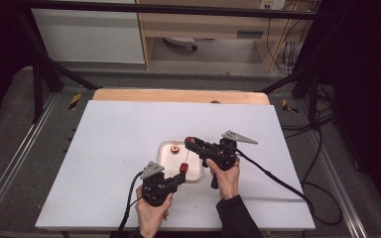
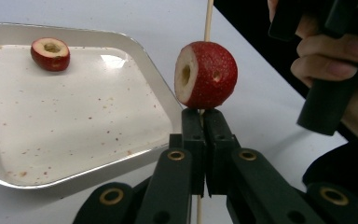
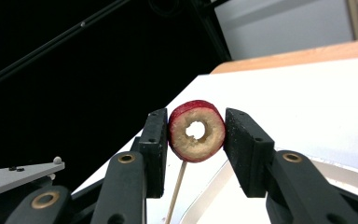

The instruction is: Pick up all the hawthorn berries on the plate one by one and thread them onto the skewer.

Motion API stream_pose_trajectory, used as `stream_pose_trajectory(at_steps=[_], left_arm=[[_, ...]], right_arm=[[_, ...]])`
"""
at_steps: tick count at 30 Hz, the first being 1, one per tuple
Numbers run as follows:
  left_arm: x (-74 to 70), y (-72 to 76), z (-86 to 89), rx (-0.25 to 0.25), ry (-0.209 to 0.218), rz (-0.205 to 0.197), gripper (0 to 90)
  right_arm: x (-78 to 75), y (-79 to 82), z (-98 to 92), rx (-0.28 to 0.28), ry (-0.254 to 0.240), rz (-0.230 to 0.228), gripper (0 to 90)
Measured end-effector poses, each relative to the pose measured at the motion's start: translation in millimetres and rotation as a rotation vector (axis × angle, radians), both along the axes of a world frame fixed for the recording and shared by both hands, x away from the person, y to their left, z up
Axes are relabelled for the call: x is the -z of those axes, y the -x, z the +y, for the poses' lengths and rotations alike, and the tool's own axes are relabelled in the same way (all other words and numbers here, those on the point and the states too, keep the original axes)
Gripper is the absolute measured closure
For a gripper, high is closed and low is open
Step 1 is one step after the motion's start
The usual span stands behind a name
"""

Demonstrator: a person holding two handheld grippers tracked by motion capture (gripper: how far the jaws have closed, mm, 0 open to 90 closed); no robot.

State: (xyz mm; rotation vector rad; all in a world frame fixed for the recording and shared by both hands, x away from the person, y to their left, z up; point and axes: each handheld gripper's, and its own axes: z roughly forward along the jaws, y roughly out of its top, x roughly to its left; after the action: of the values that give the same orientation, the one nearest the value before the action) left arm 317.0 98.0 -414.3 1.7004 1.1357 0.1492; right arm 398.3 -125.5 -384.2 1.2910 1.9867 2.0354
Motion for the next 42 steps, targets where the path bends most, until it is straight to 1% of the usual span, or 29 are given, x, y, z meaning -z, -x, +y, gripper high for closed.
stream_pose_trajectory(at_steps=[3, 5, 6, 8, 9, 11, 13, 15, 17, 20, 22, 24, 25, 26, 28, 31, 33, 35, 38, 40, 41, 42], left_arm=[[-1.6, 0.7, 2.2, 0.006, -0.037, -0.016, 88.3], [-3.0, 1.2, 2.3, 0.011, -0.043, -0.022, 88.3], [-4.0, 2.2, 2.0, 0.015, -0.054, -0.038, 88.4], [-5.7, 4.1, 1.9, 0.006, -0.057, -0.057, 88.5], [-6.4, 4.6, 2.5, 0.005, -0.056, -0.060, 88.6], [-8.6, 5.7, 4.5, 0.001, -0.058, -0.070, 88.7], [-11.2, 7.2, 7.2, -0.005, -0.066, -0.086, 88.7], [-12.8, 8.7, 8.4, -0.010, -0.062, -0.095, 88.8], [-13.9, 10.5, 9.0, -0.014, -0.075, -0.110, 88.8], [-14.5, 12.0, 12.2, -0.023, -0.082, -0.118, 88.9], [-14.4, 11.8, 15.4, -0.024, -0.088, -0.114, 88.9], [-14.0, 11.2, 18.3, -0.024, -0.096, -0.109, 88.9], [-14.0, 11.1, 19.8, -0.025, -0.102, -0.110, 89.0], [-14.1, 11.1, 20.7, -0.024, -0.110, -0.111, 89.0], [-14.4, 11.2, 21.2, -0.016, -0.137, -0.111, 89.0], [-15.1, 11.1, 21.3, -0.007, -0.176, -0.111, 89.0], [-14.9, 11.2, 20.8, -0.003, -0.185, -0.117, 88.9], [-15.6, 13.1, 18.2, -0.006, -0.194, -0.132, 89.0], [-17.3, 15.7, 15.8, -0.021, -0.201, -0.154, 89.0], [-17.7, 15.7, 16.6, -0.027, -0.202, -0.151, 89.0], [-16.4, 15.3, 17.5, -0.007, -0.201, -0.122, 89.1], [-13.2, 16.9, 18.0, -0.006, -0.200, -0.116, 89.1]], right_arm=[[-1.0, -0.8, -1.0, -0.015, -0.003, 0.037, 61.1], [-1.4, -1.2, -0.6, -0.014, -0.012, 0.061, 61.3], [-1.3, -1.5, -0.2, -0.006, -0.021, 0.072, 61.3], [-1.1, -2.5, 0.7, 0.004, -0.047, 0.093, 61.4], [-1.0, -3.2, 1.5, 0.008, -0.065, 0.111, 61.5], [-0.9, -4.2, 2.1, 0.014, -0.086, 0.129, 61.5], [-1.5, -5.1, 2.5, 0.014, -0.110, 0.159, 61.5], [-2.5, -6.1, 2.5, 0.014, -0.131, 0.192, 61.5], [-3.6, -7.1, 3.8, 0.016, -0.130, 0.205, 61.6], [-4.7, -8.5, 7.2, 0.014, -0.126, 0.222, 61.6], [-4.9, -9.6, 9.6, 0.009, -0.125, 0.235, 61.6], [-4.8, -10.5, 11.6, 0.007, -0.116, 0.237, 61.5], [-5.3, -10.8, 12.5, 0.000, -0.103, 0.240, 61.5], [-5.9, -11.3, 12.9, -0.005, -0.089, 0.234, 61.5], [-7.4, -11.8, 12.8, -0.017, -0.065, 0.232, 61.4], [-9.6, -11.7, 10.4, -0.039, -0.033, 0.244, 61.4], [-10.9, -12.0, 8.8, -0.043, -0.021, 0.257, 61.5], [-11.4, -11.5, 9.0, -0.038, -0.029, 0.263, 61.7], [-9.9, -11.5, 11.4, -0.016, -0.059, 0.266, 61.9], [-7.9, -12.1, 13.6, -0.006, -0.076, 0.267, 61.9], [-6.9, -12.0, 14.8, 0.010, -0.081, 0.263, 62.0], [-7.7, -11.7, 12.9, 0.074, -0.085, 0.215, 62.0]])
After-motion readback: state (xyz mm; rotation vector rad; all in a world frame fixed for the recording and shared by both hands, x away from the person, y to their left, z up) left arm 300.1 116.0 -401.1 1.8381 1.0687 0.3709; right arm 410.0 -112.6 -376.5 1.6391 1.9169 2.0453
